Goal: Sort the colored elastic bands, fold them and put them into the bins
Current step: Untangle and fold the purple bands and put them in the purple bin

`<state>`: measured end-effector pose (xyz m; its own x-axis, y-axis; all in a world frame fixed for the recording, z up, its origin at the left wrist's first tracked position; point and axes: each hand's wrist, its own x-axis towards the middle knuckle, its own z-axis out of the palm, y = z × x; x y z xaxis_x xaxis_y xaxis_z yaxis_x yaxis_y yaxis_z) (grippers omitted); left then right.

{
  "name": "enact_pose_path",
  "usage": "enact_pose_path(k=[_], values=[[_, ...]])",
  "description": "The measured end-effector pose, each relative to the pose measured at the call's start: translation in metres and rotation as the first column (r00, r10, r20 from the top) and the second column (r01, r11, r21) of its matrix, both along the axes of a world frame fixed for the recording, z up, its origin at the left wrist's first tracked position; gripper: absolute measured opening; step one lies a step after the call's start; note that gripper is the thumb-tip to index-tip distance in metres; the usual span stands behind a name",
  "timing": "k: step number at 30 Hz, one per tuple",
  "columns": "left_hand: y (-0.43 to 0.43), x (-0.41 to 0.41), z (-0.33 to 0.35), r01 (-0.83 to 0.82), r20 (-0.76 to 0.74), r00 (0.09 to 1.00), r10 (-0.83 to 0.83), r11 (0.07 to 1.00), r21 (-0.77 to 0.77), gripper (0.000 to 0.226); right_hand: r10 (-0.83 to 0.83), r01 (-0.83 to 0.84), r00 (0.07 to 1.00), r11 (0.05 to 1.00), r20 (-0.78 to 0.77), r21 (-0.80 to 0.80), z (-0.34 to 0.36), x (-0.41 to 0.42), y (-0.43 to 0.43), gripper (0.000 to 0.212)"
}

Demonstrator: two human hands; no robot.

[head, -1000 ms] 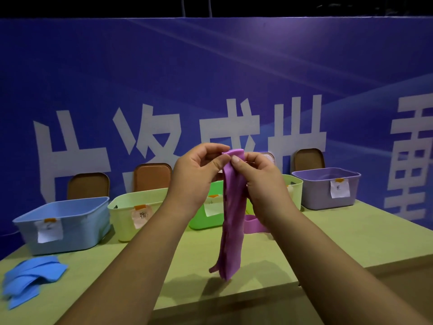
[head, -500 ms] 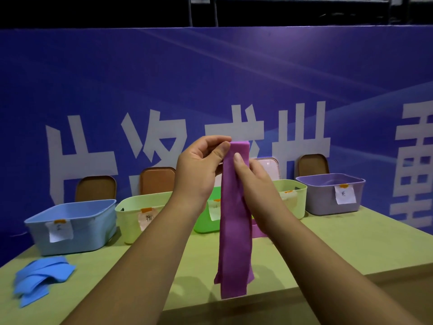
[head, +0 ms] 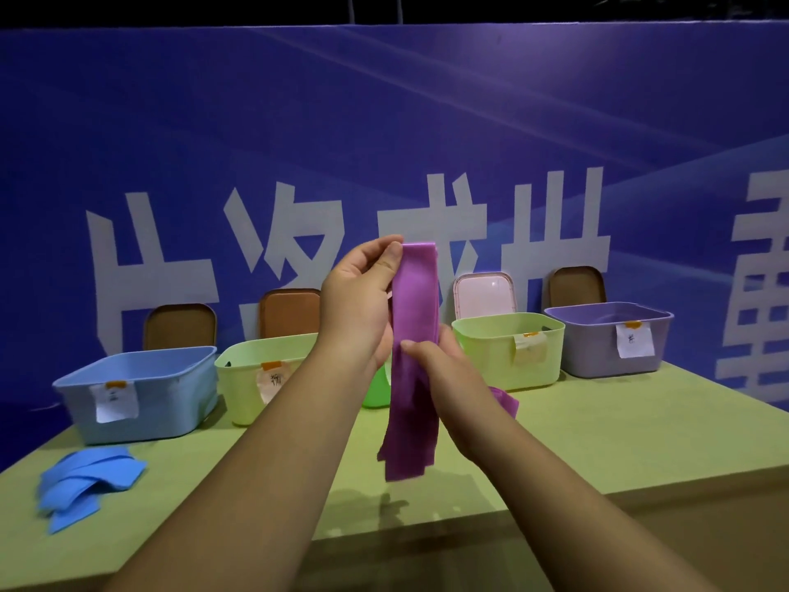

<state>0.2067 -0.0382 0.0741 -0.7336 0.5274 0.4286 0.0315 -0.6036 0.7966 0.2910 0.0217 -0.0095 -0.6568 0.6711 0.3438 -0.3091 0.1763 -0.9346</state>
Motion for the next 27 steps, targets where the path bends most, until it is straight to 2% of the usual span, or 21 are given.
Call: enact_pose_path(k=[3, 7, 11, 14, 17, 20, 27], values=[[0.004, -0.004, -0.004, 0.007, 0.079, 0.997, -0.008, 1.0, 0.015, 0.008, -0.016, 0.017, 1.0, 1.0, 0.023, -0.025, -0.001, -0.003, 0.003, 0.025], [0.004, -0.012, -0.005, 0.015, 0.117, 0.993, -0.022, 0.998, 0.054, 0.011, -0.046, 0.035, 0.992, 0.996, 0.118, 0.087, -0.004, -0.002, 0.008, 0.039], [0.01, -0.013, -0.01, 0.02, 0.171, 0.985, -0.034, 0.997, 0.08, 0.015, -0.069, 0.038, 0.984, 0.982, 0.163, 0.184, -0.009, -0.003, 0.007, 0.037], [0.013, -0.018, -0.016, 0.02, 0.181, 0.983, -0.032, 0.998, 0.065, 0.015, -0.066, 0.038, 0.984, 0.986, 0.165, 0.165, -0.014, -0.001, 0.01, 0.038], [0.013, -0.025, -0.023, 0.039, 0.187, 0.981, -0.044, 0.999, 0.034, 0.015, -0.068, 0.051, 0.988, 0.991, 0.139, 0.121, -0.021, -0.001, 0.015, 0.049], [0.016, -0.027, -0.025, 0.056, 0.21, 0.976, -0.062, 0.998, 0.034, 0.015, -0.081, 0.061, 0.987, 0.988, 0.137, 0.141, -0.027, -0.003, 0.014, 0.06], [0.025, -0.029, -0.031, -0.019, 0.19, 0.981, 0.022, 1.0, -0.018, 0.012, -0.102, 0.091, 0.991, 0.988, 0.09, 0.123, -0.041, -0.006, 0.016, 0.013]])
